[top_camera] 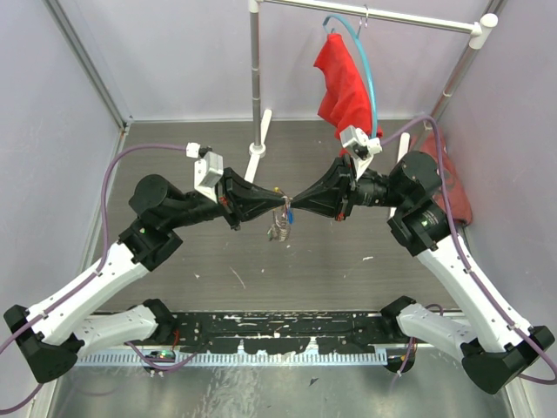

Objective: Put the keys on the keyring

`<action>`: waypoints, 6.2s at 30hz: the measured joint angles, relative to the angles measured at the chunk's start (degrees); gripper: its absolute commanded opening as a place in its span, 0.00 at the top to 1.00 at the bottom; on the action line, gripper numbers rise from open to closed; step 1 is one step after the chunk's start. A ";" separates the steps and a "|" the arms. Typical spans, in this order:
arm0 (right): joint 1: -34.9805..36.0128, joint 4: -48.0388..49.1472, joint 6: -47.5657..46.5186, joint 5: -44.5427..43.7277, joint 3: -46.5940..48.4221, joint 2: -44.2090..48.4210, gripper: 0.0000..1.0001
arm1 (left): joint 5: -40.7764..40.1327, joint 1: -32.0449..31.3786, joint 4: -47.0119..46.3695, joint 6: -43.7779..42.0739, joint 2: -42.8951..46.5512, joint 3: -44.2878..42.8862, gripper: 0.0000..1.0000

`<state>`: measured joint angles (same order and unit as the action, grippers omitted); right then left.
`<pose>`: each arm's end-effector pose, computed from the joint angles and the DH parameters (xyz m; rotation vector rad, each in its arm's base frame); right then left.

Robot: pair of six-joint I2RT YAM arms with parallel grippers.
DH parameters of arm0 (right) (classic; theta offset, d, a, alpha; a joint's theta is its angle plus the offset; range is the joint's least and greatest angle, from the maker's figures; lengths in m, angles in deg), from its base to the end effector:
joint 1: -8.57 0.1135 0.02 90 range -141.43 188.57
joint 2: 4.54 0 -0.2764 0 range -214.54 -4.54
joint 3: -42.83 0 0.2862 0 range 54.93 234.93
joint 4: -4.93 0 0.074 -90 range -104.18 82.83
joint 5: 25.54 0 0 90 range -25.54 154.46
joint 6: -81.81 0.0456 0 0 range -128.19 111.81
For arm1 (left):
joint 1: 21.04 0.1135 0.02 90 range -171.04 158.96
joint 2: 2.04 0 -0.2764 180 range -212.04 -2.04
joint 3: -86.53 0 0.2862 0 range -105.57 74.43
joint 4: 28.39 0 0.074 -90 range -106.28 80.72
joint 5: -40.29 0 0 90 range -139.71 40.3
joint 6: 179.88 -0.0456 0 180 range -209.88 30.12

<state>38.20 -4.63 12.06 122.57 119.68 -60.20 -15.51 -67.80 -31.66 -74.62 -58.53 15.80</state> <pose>0.1782 0.1459 0.4649 -1.0232 1.2651 1.3728 0.1535 -0.2007 0.4480 0.8954 1.1250 -1.2813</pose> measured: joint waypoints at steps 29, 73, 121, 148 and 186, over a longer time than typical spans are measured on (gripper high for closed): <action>0.00 -20.65 -1.95 -0.76 10.62 -4.66 0.99 | -0.28 0.02 4.24 -2.84 0.09 -1.70 1.00; 0.00 -13.73 -14.34 -4.59 7.45 0.26 0.55 | -0.42 0.11 3.89 -2.29 -0.31 -1.73 1.00; 2.71 -31.54 -28.76 -4.33 12.85 -6.64 0.99 | 7.63 0.33 19.37 -6.73 -4.17 -18.05 0.49; 13.05 -45.31 -35.12 -18.49 17.35 -11.04 0.99 | 6.23 0.22 60.39 -27.43 -13.57 -29.79 0.60; 13.14 -44.26 -34.93 -16.52 17.33 -11.04 0.99 | 6.25 0.22 58.58 -27.15 -15.39 -29.77 1.00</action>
<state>51.33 -48.89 -22.87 106.04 137.01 -71.24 -9.26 -67.58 26.92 -101.76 -73.92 -13.97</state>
